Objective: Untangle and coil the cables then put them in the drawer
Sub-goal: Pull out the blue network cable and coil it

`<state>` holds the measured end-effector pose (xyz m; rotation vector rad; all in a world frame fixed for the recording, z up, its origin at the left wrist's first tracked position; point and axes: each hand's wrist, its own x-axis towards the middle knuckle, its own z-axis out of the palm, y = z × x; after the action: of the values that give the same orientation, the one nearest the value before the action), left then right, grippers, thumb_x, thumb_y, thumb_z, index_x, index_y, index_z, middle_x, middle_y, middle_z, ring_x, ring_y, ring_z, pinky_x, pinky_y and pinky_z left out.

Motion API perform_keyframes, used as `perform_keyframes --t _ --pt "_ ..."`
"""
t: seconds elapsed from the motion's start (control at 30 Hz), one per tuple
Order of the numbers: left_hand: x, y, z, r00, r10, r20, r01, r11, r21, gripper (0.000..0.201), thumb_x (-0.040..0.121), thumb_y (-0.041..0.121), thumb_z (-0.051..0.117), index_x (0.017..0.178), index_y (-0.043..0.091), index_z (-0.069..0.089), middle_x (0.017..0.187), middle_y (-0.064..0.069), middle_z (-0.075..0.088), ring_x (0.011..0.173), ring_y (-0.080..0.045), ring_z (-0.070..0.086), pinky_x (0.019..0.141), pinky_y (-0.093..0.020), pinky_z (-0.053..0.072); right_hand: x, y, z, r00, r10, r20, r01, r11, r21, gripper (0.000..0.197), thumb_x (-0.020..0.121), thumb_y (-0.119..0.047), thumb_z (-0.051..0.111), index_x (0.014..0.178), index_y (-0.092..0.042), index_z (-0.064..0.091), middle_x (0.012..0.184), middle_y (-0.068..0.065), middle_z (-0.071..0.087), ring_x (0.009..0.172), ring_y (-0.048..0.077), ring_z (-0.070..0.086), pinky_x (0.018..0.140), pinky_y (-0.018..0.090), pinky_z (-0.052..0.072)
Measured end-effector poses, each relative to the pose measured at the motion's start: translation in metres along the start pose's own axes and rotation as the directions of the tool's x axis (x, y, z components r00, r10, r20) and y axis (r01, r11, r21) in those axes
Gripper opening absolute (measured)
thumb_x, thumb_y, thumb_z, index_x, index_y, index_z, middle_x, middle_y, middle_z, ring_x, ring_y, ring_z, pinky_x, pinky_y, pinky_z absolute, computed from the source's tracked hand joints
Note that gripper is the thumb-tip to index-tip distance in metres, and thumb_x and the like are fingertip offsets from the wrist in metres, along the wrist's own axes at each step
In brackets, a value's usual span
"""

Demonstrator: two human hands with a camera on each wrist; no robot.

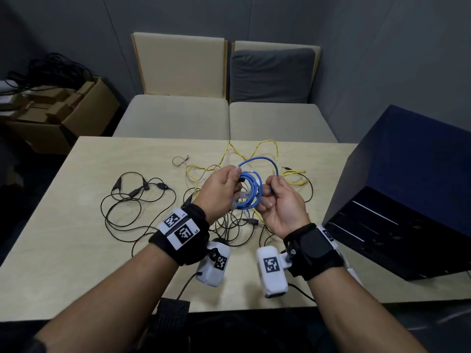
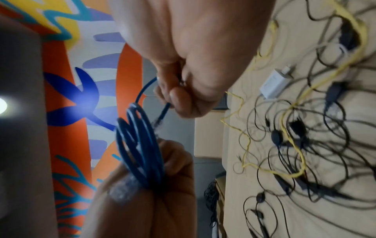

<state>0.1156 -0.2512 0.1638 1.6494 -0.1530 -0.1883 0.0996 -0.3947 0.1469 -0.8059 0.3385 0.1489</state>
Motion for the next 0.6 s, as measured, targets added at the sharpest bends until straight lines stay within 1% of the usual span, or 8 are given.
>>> perform_keyframes --t 0.13,0.23,0.27,0.33,0.4,0.43,0.53,0.6 --pt "-0.002 0.004 0.001 1.000 0.017 0.020 -0.018 1.000 0.023 0.031 0.104 0.020 0.032 0.077 0.011 0.045 0.063 -0.001 0.036 0.055 -0.015 0.036 0.053 -0.031 0.034 0.000 0.007 0.000 1.000 0.017 -0.003 -0.018 0.998 -0.065 0.029 0.105 -0.019 0.031 0.080 -0.013 0.044 0.050 -0.003 0.041 0.035 0.007 0.028 0.039 0.018 0.025" --pt "-0.003 0.001 -0.003 1.000 0.000 0.026 0.001 0.999 -0.040 0.033 0.104 0.019 0.032 0.074 0.012 0.043 0.062 0.001 0.035 0.053 -0.012 0.035 0.052 -0.032 0.030 0.004 0.002 -0.011 0.991 -0.108 -0.084 0.084 0.966 -0.245 0.026 0.104 -0.021 0.037 0.083 -0.014 0.048 0.057 -0.002 0.042 0.041 0.007 0.029 0.042 0.019 0.025" --pt "-0.003 0.001 -0.004 0.999 0.000 0.033 0.001 1.000 -0.031 0.033 0.104 0.020 0.032 0.074 0.011 0.043 0.063 0.001 0.036 0.053 -0.012 0.035 0.052 -0.032 0.030 0.006 -0.003 -0.017 0.976 -0.190 -0.108 0.139 0.921 -0.364 0.025 0.103 -0.021 0.040 0.082 -0.014 0.051 0.059 -0.003 0.041 0.044 0.006 0.030 0.043 0.018 0.026" --pt "-0.004 0.000 -0.008 1.000 0.006 0.021 -0.007 1.000 0.011 0.032 0.104 0.021 0.033 0.076 0.010 0.044 0.062 0.002 0.037 0.054 -0.014 0.036 0.052 -0.031 0.032 0.008 -0.013 -0.029 0.930 -0.355 -0.094 0.227 0.757 -0.613 0.025 0.101 -0.020 0.046 0.079 -0.014 0.056 0.059 -0.004 0.039 0.048 0.004 0.034 0.049 0.016 0.030" --pt "-0.002 -0.002 -0.009 0.999 0.018 -0.040 -0.018 1.000 -0.020 0.031 0.104 0.020 0.034 0.077 0.011 0.047 0.059 0.006 0.038 0.054 -0.014 0.037 0.052 -0.028 0.034 0.006 -0.021 -0.036 0.904 -0.426 -0.034 0.263 0.619 -0.740 0.028 0.100 -0.021 0.049 0.075 -0.014 0.059 0.058 -0.003 0.039 0.052 0.006 0.035 0.051 0.014 0.031" --pt "0.000 -0.003 -0.009 0.997 0.011 -0.077 -0.016 0.997 -0.073 0.029 0.103 0.019 0.035 0.079 0.012 0.050 0.056 0.009 0.038 0.053 -0.013 0.038 0.052 -0.028 0.034 0.004 -0.022 -0.036 0.907 -0.422 -0.016 0.269 0.605 -0.750 0.030 0.100 -0.021 0.048 0.074 -0.014 0.059 0.057 -0.002 0.038 0.053 0.008 0.034 0.051 0.015 0.031" --pt "0.003 -0.005 -0.003 0.987 -0.030 -0.157 -0.004 0.977 -0.212 0.022 0.104 0.018 0.035 0.097 0.013 0.055 0.052 0.012 0.038 0.050 -0.010 0.038 0.050 -0.028 0.032 -0.009 -0.015 -0.027 0.957 -0.290 -0.009 0.218 0.738 -0.639 0.025 0.101 -0.029 0.044 0.086 -0.014 0.057 0.050 -0.007 0.031 0.047 0.013 0.030 0.048 0.023 0.035" --pt "0.004 -0.005 0.003 0.982 -0.023 -0.185 -0.023 0.971 -0.240 0.021 0.104 0.019 0.034 0.101 0.011 0.053 0.051 0.013 0.038 0.049 -0.009 0.037 0.048 -0.026 0.032 -0.019 -0.004 -0.014 0.984 -0.169 0.049 0.166 0.799 -0.579 0.033 0.093 -0.049 0.048 0.101 -0.017 0.052 0.053 -0.008 0.031 0.043 0.011 0.024 0.040 0.019 0.027"
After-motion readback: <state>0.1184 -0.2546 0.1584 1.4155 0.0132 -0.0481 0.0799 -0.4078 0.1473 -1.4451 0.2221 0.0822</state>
